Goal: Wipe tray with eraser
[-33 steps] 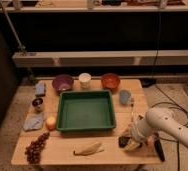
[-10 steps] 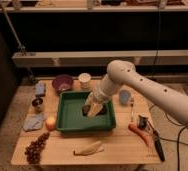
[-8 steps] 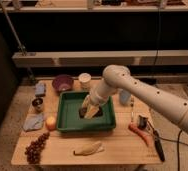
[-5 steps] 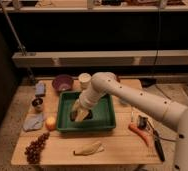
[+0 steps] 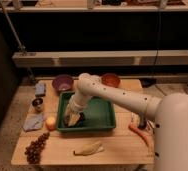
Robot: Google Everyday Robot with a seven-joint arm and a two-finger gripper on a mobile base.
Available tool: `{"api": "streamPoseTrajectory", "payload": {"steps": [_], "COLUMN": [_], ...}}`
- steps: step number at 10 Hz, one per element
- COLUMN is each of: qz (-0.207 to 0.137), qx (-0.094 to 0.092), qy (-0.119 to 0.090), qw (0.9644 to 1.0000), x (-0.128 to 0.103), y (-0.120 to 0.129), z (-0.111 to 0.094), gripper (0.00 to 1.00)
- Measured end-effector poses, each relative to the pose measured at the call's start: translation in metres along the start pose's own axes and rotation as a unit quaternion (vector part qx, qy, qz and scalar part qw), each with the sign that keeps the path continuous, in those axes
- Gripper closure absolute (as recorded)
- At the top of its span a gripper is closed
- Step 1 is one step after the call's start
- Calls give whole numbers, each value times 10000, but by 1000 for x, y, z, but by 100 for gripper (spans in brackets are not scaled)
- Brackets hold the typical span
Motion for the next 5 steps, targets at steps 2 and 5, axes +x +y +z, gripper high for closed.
{"api": "streamPoseTrajectory", "payload": {"steps": [2,5], "qz": [44,271], "qx": [-73,-52], "qy": [91,239], "qw": [9999,9993], "x": [11,42], "y": [3,4], "z": [1,-8], "gripper": [100,100]}}
